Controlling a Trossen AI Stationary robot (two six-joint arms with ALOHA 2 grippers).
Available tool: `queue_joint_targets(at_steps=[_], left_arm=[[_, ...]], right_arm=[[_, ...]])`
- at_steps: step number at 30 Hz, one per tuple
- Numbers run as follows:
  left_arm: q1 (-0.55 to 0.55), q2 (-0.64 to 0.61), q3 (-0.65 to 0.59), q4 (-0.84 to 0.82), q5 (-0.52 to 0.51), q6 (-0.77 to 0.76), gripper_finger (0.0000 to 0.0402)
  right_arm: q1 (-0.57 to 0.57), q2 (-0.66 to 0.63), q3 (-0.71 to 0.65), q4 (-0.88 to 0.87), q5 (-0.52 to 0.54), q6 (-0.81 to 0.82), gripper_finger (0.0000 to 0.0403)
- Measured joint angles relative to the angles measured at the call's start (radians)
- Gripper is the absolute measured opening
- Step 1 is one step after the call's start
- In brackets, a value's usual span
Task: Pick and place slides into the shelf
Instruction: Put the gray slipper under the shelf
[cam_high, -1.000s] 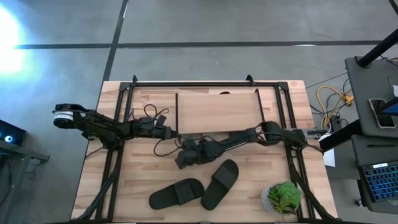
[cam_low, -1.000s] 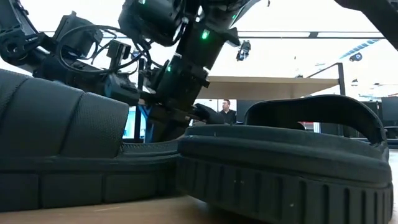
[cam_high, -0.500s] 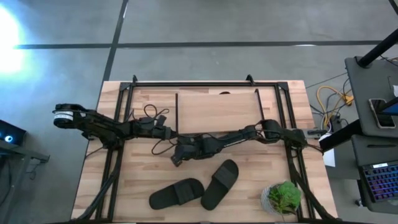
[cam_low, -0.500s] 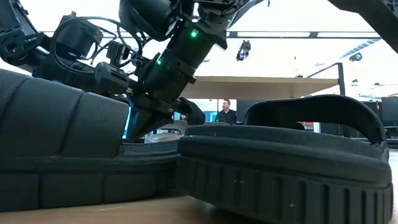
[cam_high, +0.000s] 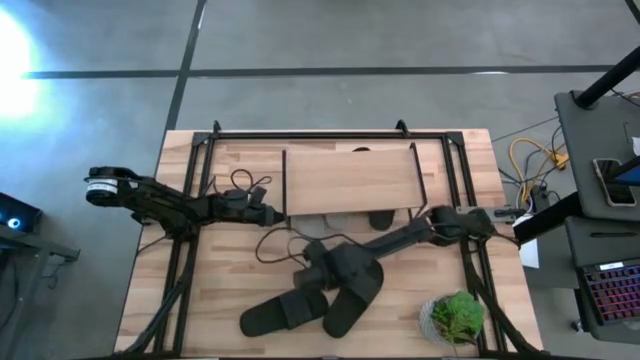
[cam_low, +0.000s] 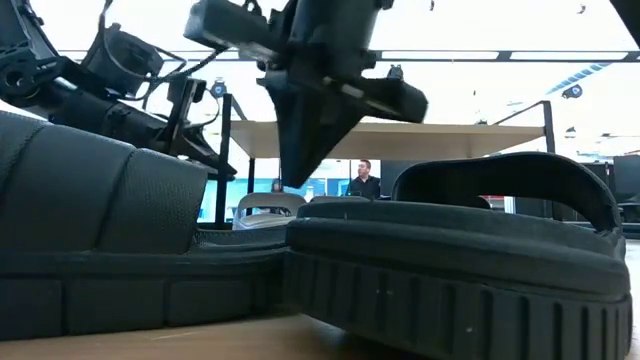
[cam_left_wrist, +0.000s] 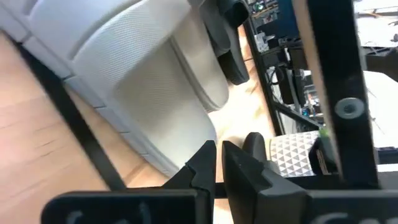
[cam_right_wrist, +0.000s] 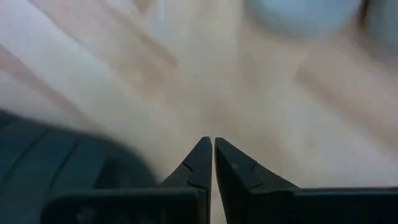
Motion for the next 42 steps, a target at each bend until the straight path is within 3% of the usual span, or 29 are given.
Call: queue_joint_targets(at_steps=[4, 9, 17, 25, 32, 42], left_arm=[[0.0, 0.0, -0.001, -0.118, -0.02, -0.002, 0.0012], [0.001, -0.018, -0.002, -0.318, -0.141, -0.004, 0.0012], [0.041, -0.016, 0.005, -0.353, -0.311, 0.005, 0.0012], [0.143, 0.054, 0.067, -0.303, -0.315, 0.128, 0.0012], [0.171, 0.181, 0.168, -0.293, -0.289, 0.231, 0.0012], [0.188, 0.263, 0.169, -0.262, -0.292, 0.234, 0.0012]], right_arm=[[0.026, -0.005, -0.042, 0.069, -0.016, 0.23, 0.0013], [0.028, -0.015, -0.065, 0.208, 0.016, 0.26, 0.0013], [0.035, -0.045, -0.064, 0.183, 0.158, 0.327, 0.0013], [0.035, -0.054, -0.06, 0.159, 0.201, 0.324, 0.0013], [0.036, -0.054, -0.059, 0.153, 0.201, 0.324, 0.0013], [0.048, -0.054, -0.057, 0.142, 0.201, 0.321, 0.0013]])
